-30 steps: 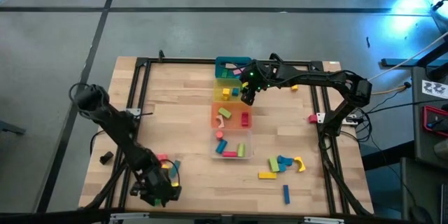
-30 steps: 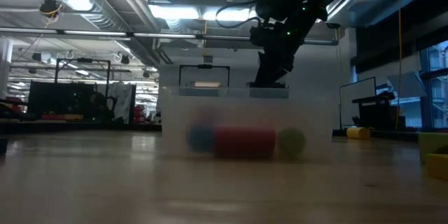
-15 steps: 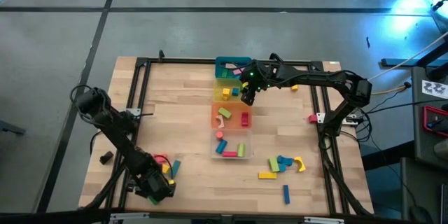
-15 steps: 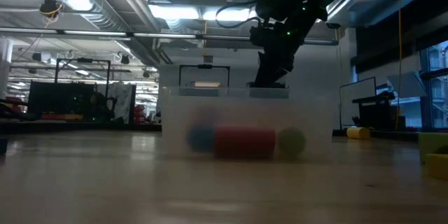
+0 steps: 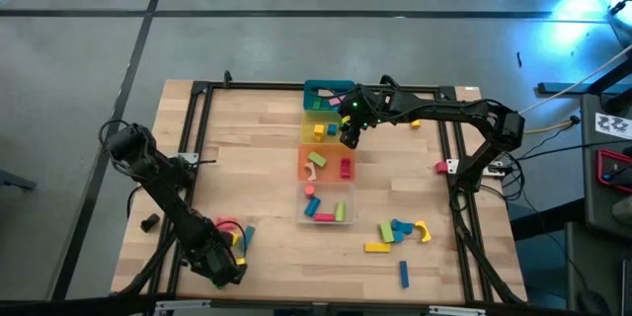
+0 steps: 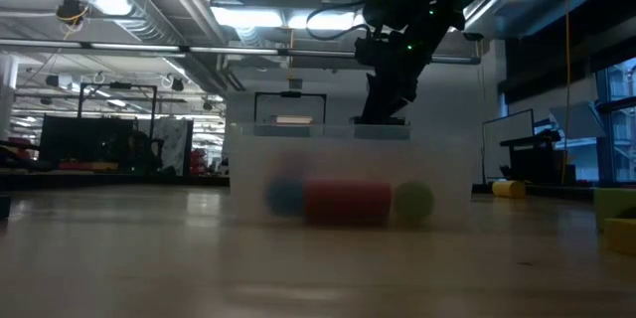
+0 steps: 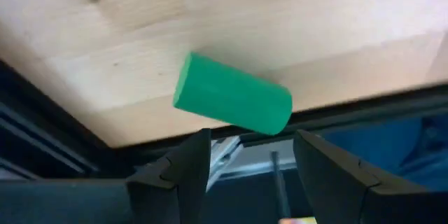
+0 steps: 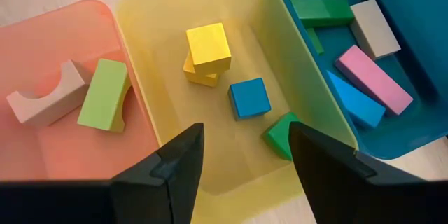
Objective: Sort blocks by size
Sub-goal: Put the green cylindrical block into the transparent bin
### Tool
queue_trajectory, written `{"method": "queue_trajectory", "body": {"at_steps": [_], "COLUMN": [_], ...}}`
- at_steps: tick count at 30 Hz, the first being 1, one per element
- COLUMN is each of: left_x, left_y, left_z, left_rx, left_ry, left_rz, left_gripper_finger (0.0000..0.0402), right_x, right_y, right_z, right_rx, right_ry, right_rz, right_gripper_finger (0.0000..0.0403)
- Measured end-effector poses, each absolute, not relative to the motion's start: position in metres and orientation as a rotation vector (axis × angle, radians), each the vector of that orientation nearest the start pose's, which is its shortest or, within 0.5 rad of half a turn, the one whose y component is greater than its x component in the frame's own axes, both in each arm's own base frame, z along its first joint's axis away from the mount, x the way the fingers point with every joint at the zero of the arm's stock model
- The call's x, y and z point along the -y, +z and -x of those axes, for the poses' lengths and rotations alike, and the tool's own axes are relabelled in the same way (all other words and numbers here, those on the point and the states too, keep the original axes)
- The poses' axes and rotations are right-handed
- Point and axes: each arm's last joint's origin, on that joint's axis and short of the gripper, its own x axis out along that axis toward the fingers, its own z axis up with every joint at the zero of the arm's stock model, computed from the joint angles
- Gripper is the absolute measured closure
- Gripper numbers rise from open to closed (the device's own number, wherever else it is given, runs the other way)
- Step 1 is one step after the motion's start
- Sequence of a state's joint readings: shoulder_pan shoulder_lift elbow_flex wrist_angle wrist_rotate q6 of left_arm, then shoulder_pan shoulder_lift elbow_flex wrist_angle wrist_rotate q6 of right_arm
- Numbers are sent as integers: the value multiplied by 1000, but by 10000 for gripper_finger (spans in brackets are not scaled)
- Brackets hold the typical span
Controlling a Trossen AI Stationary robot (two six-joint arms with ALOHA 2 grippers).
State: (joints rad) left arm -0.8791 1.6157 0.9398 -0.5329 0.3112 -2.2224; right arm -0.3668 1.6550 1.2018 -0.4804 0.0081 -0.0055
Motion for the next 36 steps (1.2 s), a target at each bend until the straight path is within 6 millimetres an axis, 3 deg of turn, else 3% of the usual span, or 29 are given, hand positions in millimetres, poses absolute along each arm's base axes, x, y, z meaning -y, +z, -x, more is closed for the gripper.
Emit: {"method": "queue_trajectory", "body": {"at_steps": [9, 17, 27, 36], "left_x": [240, 241, 234, 236], "left_y": [176, 177, 169, 169], "left_z": [-188, -187, -166, -163], "left_rx": [-1618, -1518, -1623, -1525], "left_ry": [230, -322, -288, -346], "left_rz": [1111, 567, 335, 173], "left_gripper_finger": [213, 213, 213, 213], "right_x": [124, 124, 124, 124], "right_y": [236, 236, 236, 236], "right_z": [-323, -323, -323, -323], "right_rx": [-925, -924, -915, -915], "right_ry": [-345, -344, -371, -372], "right_rz": [-162, -162, -216, -217], "right_gripper_finger": [191, 191, 191, 191]}}
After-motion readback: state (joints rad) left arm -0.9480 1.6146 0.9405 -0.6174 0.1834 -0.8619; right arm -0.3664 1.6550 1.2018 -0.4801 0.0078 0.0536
